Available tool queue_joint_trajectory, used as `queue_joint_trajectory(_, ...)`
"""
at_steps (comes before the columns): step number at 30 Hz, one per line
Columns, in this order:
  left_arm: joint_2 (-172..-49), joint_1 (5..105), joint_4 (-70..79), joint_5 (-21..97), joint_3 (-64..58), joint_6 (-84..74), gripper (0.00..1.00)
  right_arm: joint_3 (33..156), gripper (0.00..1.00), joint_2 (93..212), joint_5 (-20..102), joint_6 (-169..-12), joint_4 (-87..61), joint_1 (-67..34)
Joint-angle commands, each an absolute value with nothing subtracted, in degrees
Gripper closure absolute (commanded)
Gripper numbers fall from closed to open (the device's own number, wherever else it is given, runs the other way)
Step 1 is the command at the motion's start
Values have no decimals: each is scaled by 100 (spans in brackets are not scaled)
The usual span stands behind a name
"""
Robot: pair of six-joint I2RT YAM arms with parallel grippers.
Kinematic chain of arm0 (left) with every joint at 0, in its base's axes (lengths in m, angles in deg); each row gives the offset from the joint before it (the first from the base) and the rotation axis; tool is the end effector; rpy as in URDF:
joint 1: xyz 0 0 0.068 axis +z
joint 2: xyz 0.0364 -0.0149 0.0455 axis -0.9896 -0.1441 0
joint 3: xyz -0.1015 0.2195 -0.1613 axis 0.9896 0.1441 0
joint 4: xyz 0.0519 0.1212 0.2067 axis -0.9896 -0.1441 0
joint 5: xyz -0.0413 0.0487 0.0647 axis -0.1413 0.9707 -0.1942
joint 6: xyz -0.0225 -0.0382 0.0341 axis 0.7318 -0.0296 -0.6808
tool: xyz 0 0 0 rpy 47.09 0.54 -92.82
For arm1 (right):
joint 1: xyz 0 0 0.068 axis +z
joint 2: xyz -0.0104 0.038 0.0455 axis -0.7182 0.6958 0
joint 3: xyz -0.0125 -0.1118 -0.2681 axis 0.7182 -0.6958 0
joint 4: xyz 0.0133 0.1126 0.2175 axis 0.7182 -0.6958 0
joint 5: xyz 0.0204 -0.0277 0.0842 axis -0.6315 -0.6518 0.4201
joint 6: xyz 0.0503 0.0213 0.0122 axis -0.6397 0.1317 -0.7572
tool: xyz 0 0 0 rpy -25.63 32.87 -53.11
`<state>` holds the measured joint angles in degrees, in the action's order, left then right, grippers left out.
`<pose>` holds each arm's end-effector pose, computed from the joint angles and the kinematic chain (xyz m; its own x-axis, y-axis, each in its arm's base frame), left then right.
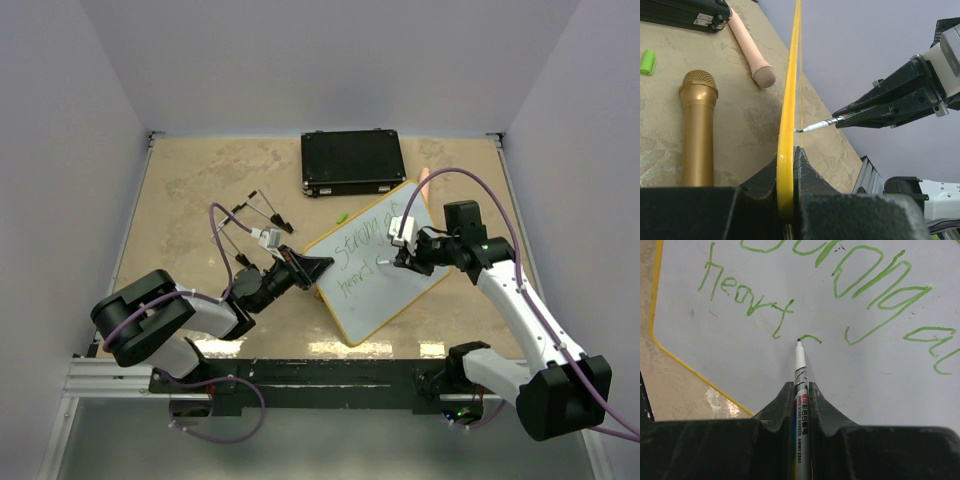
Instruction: Write a sentence on the whiteboard
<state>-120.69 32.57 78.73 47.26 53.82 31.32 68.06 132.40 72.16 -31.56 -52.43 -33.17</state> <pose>0.1598 -0.1835 0.2108 -0.5050 -0.5417 -0.6720 0.5477 0.4006 -0.7345 0.1721 0.0636 0.2913 -0.0331 -0.6396 -0.7680 -0.9417 0.2773 -0.1904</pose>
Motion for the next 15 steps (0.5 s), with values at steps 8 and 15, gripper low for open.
queue_joint_trajectory(8,-12087,3250,7861,4631,5463,2493,100,6769,100,13185,6842,-3147,-5198,-3281)
queue_joint_trajectory(15,-12078,3250,7844,4631,5463,2484,100,6743,100,13133,6790,-3200,-5180,-3281)
